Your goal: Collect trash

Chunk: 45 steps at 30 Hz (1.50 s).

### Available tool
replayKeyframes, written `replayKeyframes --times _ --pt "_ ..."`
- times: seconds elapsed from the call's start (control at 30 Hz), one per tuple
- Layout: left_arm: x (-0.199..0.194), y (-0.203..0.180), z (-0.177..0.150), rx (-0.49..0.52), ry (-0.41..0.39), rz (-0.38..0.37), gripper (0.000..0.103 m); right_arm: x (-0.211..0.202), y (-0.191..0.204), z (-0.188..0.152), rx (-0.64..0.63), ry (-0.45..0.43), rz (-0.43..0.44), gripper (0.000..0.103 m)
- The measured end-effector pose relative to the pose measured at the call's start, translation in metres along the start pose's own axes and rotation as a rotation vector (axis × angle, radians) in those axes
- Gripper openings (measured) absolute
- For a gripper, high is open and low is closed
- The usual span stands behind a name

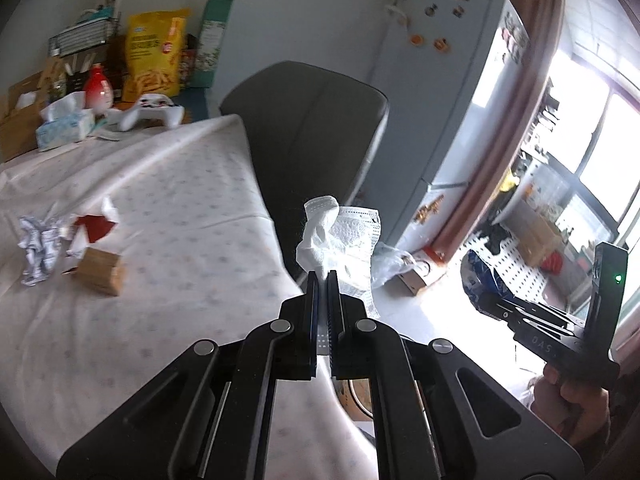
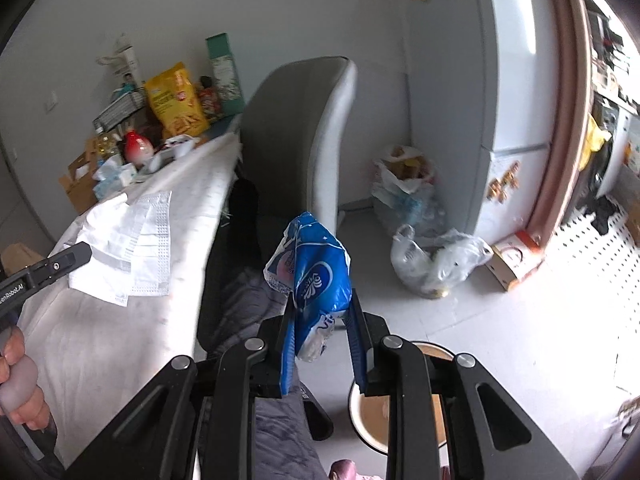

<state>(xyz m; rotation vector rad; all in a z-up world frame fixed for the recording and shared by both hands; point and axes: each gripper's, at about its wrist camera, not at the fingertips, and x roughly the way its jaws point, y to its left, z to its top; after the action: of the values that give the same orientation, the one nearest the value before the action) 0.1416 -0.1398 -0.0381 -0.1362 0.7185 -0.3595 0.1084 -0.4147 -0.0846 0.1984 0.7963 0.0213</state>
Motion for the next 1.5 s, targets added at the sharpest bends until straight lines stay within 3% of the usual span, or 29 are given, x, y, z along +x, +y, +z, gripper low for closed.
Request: replayKeyframes --times 0.33,0.43,0.53,0.6,0.87,1.2,1.5 --pt "0.043 -0.033 -0.007 0.046 0.075 -0.011 0.005 0.032 -0.055 -0.022 0.099 0.058 -0.026 0.024" --pt "0.052 -0.042 -0.010 0.061 0.094 -0.016 0.005 0.050 -0.072 -0.031 0.131 0.089 -0.044 0.029" --pt "0.059 -0.051 -0.012 0.081 0.109 -0.024 0.005 0.070 -0.087 -0.042 0.155 0.130 -0.055 0.043" --pt "0.064 -0.058 -0.014 0.094 0.121 -0.029 0.005 0.077 -0.099 -0.050 0.191 0.142 -0.087 0.066" --pt "0.089 -0.090 -0.021 0.157 0.181 -0.067 0.005 0.082 -0.134 -0.071 0.261 0.168 -0.140 0.081" --pt "0.139 -0.162 -0.039 0.327 0.289 -0.122 0.005 0.065 -0.171 -0.076 0.310 0.142 -0.178 0.086" --pt "0.182 -0.205 -0.061 0.391 0.412 -0.151 0.005 0.053 -0.214 -0.090 0.385 0.136 -0.252 0.087"
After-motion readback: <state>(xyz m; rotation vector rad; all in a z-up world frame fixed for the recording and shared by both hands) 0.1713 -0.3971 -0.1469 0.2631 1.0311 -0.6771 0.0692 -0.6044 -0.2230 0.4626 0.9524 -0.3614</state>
